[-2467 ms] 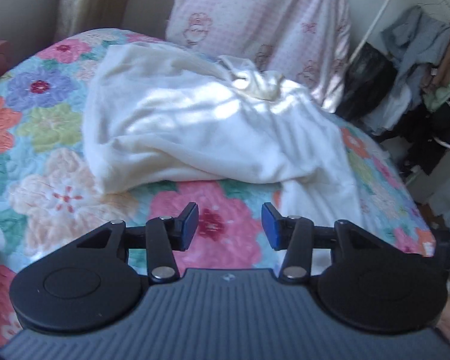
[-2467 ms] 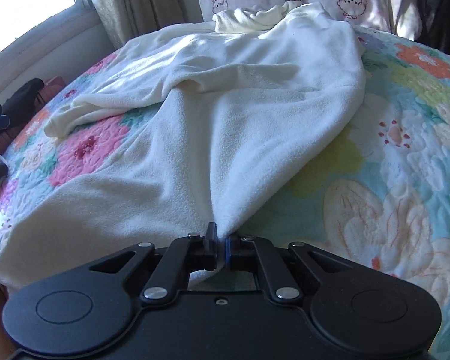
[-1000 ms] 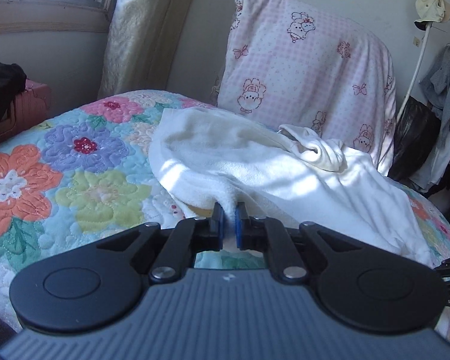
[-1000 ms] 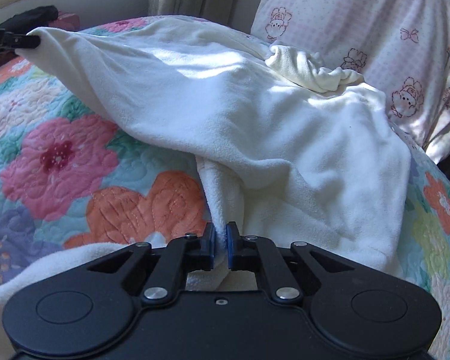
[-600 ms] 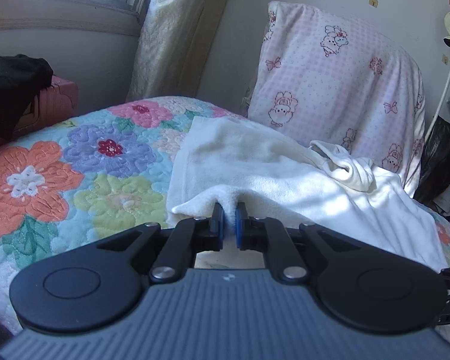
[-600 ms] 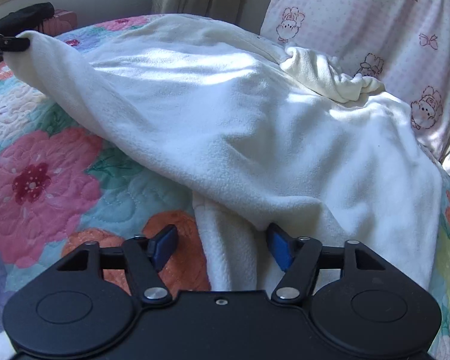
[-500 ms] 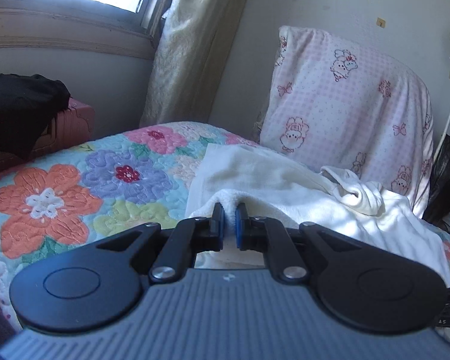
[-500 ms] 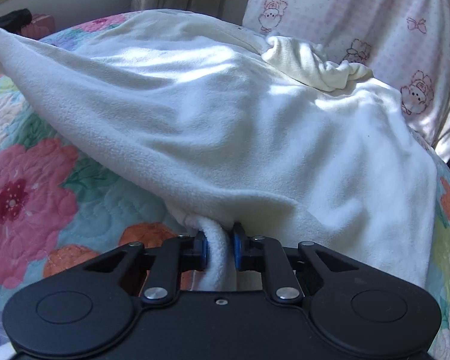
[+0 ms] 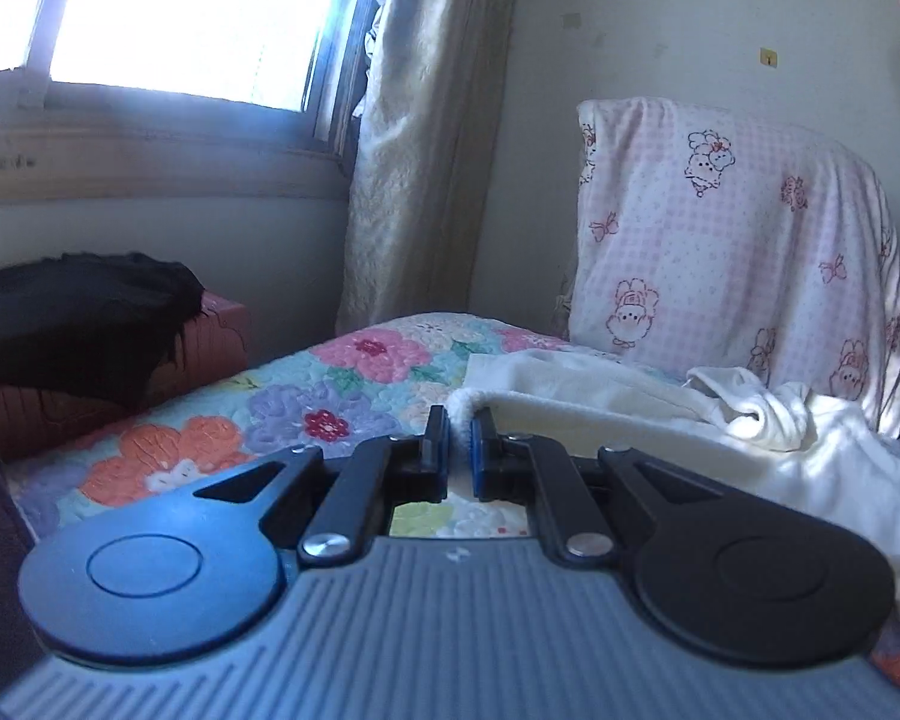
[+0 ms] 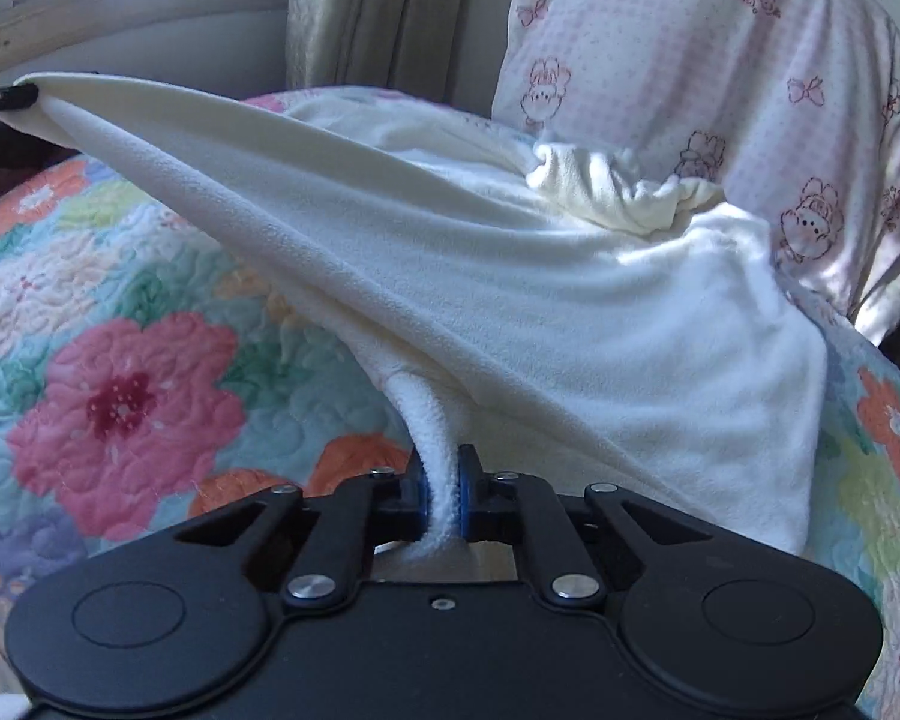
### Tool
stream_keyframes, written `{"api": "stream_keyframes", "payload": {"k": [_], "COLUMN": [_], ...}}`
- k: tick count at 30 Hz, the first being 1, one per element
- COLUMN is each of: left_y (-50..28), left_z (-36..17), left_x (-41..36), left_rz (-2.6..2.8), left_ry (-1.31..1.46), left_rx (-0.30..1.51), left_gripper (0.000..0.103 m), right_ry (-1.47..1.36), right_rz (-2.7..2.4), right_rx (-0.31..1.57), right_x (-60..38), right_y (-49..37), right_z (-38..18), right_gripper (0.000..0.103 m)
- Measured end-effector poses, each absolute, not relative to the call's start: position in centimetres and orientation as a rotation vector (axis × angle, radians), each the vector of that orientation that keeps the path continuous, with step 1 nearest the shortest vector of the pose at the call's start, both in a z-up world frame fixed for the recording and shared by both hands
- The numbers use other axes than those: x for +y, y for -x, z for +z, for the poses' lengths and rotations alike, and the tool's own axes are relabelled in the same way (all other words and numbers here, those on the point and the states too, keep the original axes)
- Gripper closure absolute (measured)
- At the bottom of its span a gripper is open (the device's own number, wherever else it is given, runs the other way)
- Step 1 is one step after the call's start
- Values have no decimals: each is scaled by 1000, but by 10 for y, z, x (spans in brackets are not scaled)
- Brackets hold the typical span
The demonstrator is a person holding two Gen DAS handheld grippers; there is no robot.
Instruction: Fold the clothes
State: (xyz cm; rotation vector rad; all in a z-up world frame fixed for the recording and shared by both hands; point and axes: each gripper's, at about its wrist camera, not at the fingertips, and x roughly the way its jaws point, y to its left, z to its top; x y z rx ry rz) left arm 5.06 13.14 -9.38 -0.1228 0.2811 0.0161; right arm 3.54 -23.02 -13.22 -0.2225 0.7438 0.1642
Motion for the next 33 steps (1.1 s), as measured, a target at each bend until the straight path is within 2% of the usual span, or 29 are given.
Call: {"api": "stream_keyframes", "payload": {"k": [3,6,9,12,15,18,20,27,30,32,33], "left_y": [-43,-60,-53,-43,-42,-53,-57,-47,-49,-52,-54], "left_z": [-101,-128,-118,-103,-114,-147,-159,-155,-148,-155,-160], "left_x": [137,155,153,150,159,169,178,179,181,179,178], "left_rz": [65,95,100,113,136,163,168,170,172,165,163], "left_ry": [131,247,224,209,266,273,296,312,308,300,292], "left_rx": [365,570,495,417,540,746,816,770,758,805,832], "left_gripper": [97,97,97,96,96,96,96,95,88,79,79], "right_ry": [195,214,242,167,193,141,92,97,87,90,98], "right_rz": [202,218,203,210,225,250,255,263,284,294,294], "right_rx": [734,846,842,775,748,857,911,874,855,872,876], "right_x": [-229,-221,-214,-217,-214,-218,-220,-218,-218,-219,-218], "right_y": [-13,-2,4,11,18,16,18,24,30,29,29], "right_z": [-125,-167,-176,-139,-121,-157,-186,-169,-158,-164,-170], "right_gripper": [93,93,93,93,92,92,92,92,91,91,91]}}
